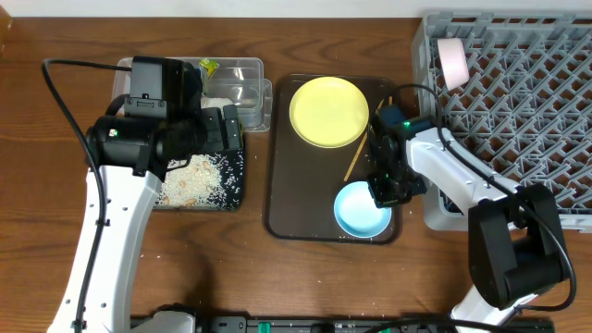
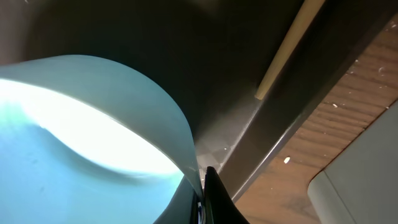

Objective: Sort waste into correct bins and load items into the dishwasher rack
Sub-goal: 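Place the blue bowl in the dish rack with right gripper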

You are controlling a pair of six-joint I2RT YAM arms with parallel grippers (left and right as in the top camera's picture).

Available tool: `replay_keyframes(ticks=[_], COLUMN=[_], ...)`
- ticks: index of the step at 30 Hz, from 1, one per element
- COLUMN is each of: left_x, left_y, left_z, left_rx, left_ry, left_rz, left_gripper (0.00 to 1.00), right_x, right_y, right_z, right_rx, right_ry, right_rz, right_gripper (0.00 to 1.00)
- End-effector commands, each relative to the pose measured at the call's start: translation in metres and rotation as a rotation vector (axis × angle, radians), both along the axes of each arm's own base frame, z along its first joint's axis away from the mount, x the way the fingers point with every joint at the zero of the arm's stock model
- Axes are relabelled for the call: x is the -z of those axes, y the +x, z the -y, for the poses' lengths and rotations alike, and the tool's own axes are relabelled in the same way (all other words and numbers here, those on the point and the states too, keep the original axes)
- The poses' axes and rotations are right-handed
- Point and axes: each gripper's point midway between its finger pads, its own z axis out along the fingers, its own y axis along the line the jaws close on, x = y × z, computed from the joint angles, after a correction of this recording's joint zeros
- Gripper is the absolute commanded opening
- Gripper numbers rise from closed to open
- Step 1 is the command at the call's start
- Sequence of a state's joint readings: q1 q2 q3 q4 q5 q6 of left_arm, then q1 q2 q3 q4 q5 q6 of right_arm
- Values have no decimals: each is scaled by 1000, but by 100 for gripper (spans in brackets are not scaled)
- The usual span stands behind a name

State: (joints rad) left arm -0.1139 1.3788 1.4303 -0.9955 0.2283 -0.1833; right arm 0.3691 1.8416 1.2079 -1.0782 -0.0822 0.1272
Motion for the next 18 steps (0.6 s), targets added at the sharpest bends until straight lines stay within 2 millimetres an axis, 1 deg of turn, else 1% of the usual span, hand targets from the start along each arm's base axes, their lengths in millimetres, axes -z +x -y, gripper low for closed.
replay_keyframes(ticks=[1,2,4,5,6,9,10,11,13,16,17,18], left_x=[4,4,4,4,4,4,4,4,4,4,4,4], left_y=[-1,-1,-1,-1,-1,-1,-1,-1,-1,-1,-1,-1], left_z=[-4,-4,-4,-4,-4,-4,-4,-4,-4,-4,-4,-4], left_rx=[-6,-6,-6,-6,-6,-6,-6,-6,-6,-6,-6,-6], left_ry=[14,15,15,15,15,15,15,15,15,15,15,15], left_rz=[-10,-10,-10,-10,-10,-10,-9,-10,-10,-9,-10,-10], left_gripper=[95,96,96,96,96,96,96,96,96,96,96,96], right_x=[-35,-54,-90,-113,-132,-207,-229,-255,-304,-346,-353,-356], right_y=[32,45,66,77,84,96,97,94,84,62,55,51], right_z=[-7,-7,2,18,32,92,108,126,159,190,198,204], right_rx=[81,117,176,236,286,461,519,586,692,782,799,806], right_ry=[30,49,48,8,-31,-196,-237,-278,-367,-511,-572,-620], right_rz=[131,186,292,369,432,678,753,840,1014,1161,1182,1188], right_gripper=[1,1,1,1,1,1,1,1,1,1,1,1])
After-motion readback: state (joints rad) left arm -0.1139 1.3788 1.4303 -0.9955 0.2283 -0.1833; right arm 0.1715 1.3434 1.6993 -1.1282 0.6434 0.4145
